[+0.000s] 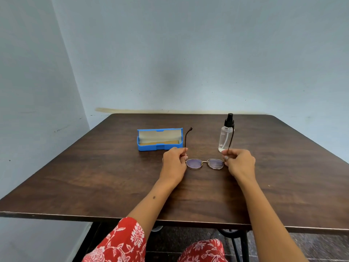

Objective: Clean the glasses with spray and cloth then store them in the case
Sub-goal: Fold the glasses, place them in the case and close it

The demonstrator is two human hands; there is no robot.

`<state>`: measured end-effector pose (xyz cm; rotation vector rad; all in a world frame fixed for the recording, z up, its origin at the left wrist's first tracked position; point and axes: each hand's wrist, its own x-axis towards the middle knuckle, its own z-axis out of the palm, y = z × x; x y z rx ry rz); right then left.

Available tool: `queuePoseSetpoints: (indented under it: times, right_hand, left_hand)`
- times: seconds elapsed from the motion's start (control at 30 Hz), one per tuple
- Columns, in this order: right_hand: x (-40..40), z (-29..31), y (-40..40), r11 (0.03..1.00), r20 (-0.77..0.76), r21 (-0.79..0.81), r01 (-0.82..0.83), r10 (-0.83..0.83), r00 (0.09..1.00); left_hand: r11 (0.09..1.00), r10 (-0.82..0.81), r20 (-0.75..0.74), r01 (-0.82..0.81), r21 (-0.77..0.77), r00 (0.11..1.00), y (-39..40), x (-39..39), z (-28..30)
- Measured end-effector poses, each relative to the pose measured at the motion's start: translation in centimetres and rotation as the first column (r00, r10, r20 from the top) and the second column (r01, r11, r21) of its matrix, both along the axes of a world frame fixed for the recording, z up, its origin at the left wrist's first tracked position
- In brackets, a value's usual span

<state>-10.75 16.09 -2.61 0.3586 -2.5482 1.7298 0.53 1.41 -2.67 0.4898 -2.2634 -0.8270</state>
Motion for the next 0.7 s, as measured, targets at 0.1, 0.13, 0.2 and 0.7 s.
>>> queuePoseSetpoints:
  times: [0.1, 0.13, 0.2, 0.7]
  right_hand:
    - [-0.1, 0.4, 0.5, 0.998, 0.015, -0.015, -0.056, 0.056, 0.998]
    - [-0.2, 0.6, 0.7, 0.997, 0.017, -0.018, -0.074, 0.074, 0.997]
    - [-0.3, 0.9, 1.1, 0.994, 0.023, -0.021, -0.108, 0.108, 0.994]
    - [-1.2, 2.3, 2.1, 0.958, 0.065, 0.013, -0.285, 0.284, 0.957]
  left_hand:
    - [0.980, -0.041, 0.133, 0.066, -0.189, 0.990, -0.3, -0.3, 0.1]
    - [0.963, -0.047, 0.197, 0.097, -0.253, 0.979, -0.3, -0.4, 0.2]
    - [0.929, -0.047, 0.292, 0.149, -0.339, 0.955, -0.4, -0.4, 0.5]
    - [0.933, -0.060, 0.212, 0.130, -0.335, 0.975, -0.7, -0.1, 0.6]
